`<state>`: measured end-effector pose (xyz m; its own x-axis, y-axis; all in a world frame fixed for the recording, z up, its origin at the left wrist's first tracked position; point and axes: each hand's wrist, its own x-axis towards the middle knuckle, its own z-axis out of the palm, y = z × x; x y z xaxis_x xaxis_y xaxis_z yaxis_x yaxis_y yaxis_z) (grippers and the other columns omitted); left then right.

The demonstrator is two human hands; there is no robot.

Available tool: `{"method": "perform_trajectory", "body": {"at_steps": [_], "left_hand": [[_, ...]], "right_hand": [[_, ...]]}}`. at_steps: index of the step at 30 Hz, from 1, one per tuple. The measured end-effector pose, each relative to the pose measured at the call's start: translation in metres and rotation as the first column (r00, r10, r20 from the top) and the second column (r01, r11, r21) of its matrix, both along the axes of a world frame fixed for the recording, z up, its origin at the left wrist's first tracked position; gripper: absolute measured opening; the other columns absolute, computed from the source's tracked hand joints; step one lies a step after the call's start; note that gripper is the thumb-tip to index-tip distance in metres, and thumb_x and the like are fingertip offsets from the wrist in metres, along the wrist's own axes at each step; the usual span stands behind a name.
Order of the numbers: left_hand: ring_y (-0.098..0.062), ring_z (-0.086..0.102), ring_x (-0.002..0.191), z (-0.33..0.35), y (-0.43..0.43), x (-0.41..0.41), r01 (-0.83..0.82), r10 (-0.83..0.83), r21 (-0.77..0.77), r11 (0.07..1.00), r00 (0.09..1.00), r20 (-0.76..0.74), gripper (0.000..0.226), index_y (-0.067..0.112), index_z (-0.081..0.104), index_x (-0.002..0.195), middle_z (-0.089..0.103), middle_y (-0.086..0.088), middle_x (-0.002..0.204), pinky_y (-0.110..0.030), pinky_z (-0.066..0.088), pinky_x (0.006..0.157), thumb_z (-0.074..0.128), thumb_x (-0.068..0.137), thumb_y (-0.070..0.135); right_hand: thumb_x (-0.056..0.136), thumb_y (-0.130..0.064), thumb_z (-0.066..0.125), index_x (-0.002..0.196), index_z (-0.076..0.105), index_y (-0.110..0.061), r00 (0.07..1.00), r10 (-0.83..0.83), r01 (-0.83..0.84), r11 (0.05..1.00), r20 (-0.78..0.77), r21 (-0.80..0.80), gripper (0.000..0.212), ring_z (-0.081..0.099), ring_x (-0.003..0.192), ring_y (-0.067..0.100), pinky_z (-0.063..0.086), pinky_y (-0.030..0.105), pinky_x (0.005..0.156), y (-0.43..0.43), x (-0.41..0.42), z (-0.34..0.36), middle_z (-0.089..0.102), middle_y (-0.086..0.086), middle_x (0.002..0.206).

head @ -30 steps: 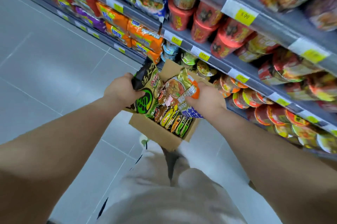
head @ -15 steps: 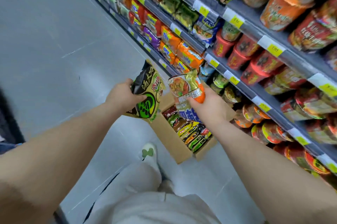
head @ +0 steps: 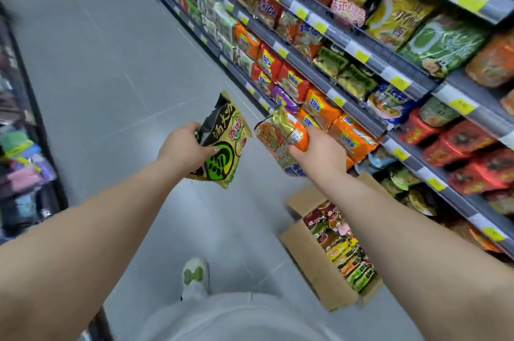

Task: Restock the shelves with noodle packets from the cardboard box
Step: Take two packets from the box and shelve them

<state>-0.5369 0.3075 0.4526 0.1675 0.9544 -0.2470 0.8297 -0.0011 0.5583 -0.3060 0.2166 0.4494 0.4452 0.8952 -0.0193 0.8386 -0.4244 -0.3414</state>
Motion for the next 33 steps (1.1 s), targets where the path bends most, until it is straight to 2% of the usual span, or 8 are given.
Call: {"method": "perform_trajectory", "body": {"at_steps": [6,11,16,20,24,28,33], "left_hand": [[-0.029,0.058,0.097,0.008,0.099,-0.073,-0.082,0.081,0.023,0.996,0.995,0.054,0.045,0.019,0.053,0.115,0.063,-0.003,0.105,-0.039,0.051,0.078,0.074,0.078,0.035],[-0.030,0.059,0.102,0.007,0.176,-0.089,-0.162,0.158,0.022,0.987,0.980,0.122,0.050,0.018,0.050,0.122,0.063,-0.006,0.116,-0.041,0.052,0.084,0.073,0.079,0.030],[-0.031,0.058,0.105,0.008,0.270,-0.074,-0.154,0.146,0.055,0.987,0.982,0.121,0.050,0.020,0.051,0.125,0.061,-0.006,0.120,-0.040,0.051,0.085,0.072,0.080,0.029],[-0.032,0.057,0.106,0.014,0.355,-0.051,-0.144,0.132,0.096,0.985,0.984,0.122,0.050,0.021,0.052,0.125,0.063,-0.007,0.118,-0.038,0.050,0.084,0.073,0.080,0.026],[-0.032,0.059,0.103,0.027,0.437,-0.027,-0.141,0.120,0.117,0.983,0.978,0.170,0.050,0.023,0.051,0.126,0.063,-0.009,0.116,-0.041,0.051,0.085,0.071,0.079,0.021],[-0.032,0.058,0.104,0.033,0.514,-0.008,-0.146,0.115,0.166,0.975,0.976,0.185,0.050,0.024,0.051,0.127,0.063,-0.007,0.118,-0.040,0.051,0.083,0.068,0.080,0.019],[-0.031,0.060,0.097,0.030,0.624,0.012,-0.080,0.027,0.209,0.975,0.970,0.243,0.043,0.027,0.055,0.119,0.063,-0.005,0.112,-0.043,0.054,0.077,0.067,0.080,0.014]], "right_hand": [[0.081,-0.038,0.064,0.105,0.058,-0.025,0.992,-0.061,0.073,0.992,-0.111,0.104,0.028,0.057,0.089,0.024,0.043,0.032,0.066,0.098,-0.077,0.006,0.062,0.000,0.095],[0.078,-0.032,0.065,0.103,0.059,-0.022,0.996,-0.059,0.069,0.984,-0.065,0.166,0.027,0.055,0.092,0.026,0.045,0.035,0.069,0.179,-0.091,0.004,0.061,0.002,0.095],[0.076,-0.031,0.066,0.105,0.060,-0.021,0.998,-0.059,0.065,0.977,-0.034,0.202,0.032,0.055,0.094,0.028,0.048,0.040,0.077,0.283,-0.079,-0.002,0.062,0.003,0.098],[0.076,-0.030,0.065,0.101,0.060,-0.020,0.999,-0.033,0.039,0.978,-0.034,0.204,0.027,0.056,0.093,0.027,0.048,0.038,0.072,0.370,-0.057,0.003,0.063,0.003,0.095],[0.075,-0.029,0.063,0.099,0.060,-0.020,1.000,0.010,-0.010,0.974,0.002,0.224,0.026,0.057,0.090,0.028,0.049,0.039,0.071,0.452,-0.031,0.018,0.062,0.003,0.094],[0.077,-0.028,0.068,0.109,0.059,-0.019,0.997,0.006,-0.022,0.970,0.071,0.241,0.034,0.054,0.095,0.028,0.046,0.039,0.077,0.525,-0.015,0.032,0.062,0.004,0.100],[0.075,-0.030,0.068,0.102,0.060,-0.021,0.980,-0.055,0.009,0.972,0.190,0.236,0.029,0.054,0.094,0.027,0.040,0.038,0.078,0.621,0.001,0.024,0.063,0.001,0.095]]}}
